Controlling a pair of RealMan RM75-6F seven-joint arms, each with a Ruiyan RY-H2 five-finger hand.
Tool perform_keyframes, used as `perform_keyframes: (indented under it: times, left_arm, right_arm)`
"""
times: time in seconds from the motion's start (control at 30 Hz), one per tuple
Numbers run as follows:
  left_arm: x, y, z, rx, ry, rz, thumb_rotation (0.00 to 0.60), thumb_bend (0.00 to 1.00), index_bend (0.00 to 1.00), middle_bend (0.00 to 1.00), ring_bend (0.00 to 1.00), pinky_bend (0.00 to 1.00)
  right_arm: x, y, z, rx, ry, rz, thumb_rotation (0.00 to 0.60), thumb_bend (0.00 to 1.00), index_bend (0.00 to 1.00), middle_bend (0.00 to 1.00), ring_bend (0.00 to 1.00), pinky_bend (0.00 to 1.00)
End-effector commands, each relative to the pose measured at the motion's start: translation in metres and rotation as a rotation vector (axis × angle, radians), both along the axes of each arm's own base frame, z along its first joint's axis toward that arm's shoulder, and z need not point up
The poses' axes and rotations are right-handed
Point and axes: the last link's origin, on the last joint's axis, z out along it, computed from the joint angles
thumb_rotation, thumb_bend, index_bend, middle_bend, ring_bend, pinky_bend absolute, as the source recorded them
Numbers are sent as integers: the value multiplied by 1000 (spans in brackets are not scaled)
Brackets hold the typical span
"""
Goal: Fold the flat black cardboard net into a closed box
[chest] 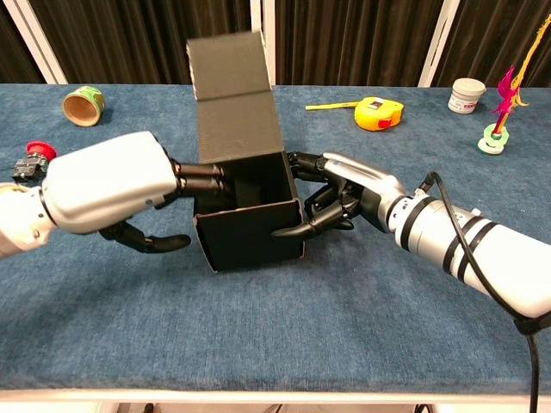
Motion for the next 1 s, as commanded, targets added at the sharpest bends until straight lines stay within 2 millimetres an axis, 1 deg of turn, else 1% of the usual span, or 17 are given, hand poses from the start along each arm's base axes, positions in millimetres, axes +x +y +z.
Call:
perform_keyframes:
  times: [0.03, 0.23, 0.47, 0.57, 0.7, 0.9, 1.0]
  left_arm:
    - [-1, -2, -3, -8, 5, 4, 600, 274, 326, 323, 691, 996]
    - [-1, 1, -6, 2, 33, 2, 600, 272, 328, 329, 690, 994]
    - [2, 4, -11, 31, 126, -26, 600, 262, 343, 334, 694, 994]
    - [5, 4, -11, 48, 136, -46, 600, 262, 393, 376, 703, 994]
    - [6, 4, -9, 73, 143, -74, 600, 261, 538, 499, 721, 995]
    - [8, 4, -6, 100, 121, -106, 600, 261, 622, 605, 730, 997]
    - [8, 4, -5, 97, 103, -106, 600, 257, 649, 622, 730, 997]
  right_arm:
    - [-1, 1, -2, -7, 8, 18, 600, 305, 419, 432, 809, 1000]
    - [-5, 3, -2, -14, 6, 28, 600, 308, 419, 432, 809, 1000]
    - [-5, 5, -2, -12, -3, 41, 600, 309, 419, 432, 809, 1000]
    - [-5, 5, -2, -12, -8, 41, 600, 310, 419, 432, 809, 1000]
    - [-4, 6, -1, -12, -26, 35, 600, 310, 419, 432, 809, 1000]
    - [-2, 8, 0, -15, -46, 40, 600, 310, 419, 432, 809, 1000]
    - [-1, 9, 0, -15, -56, 39, 600, 311, 419, 432, 809, 1000]
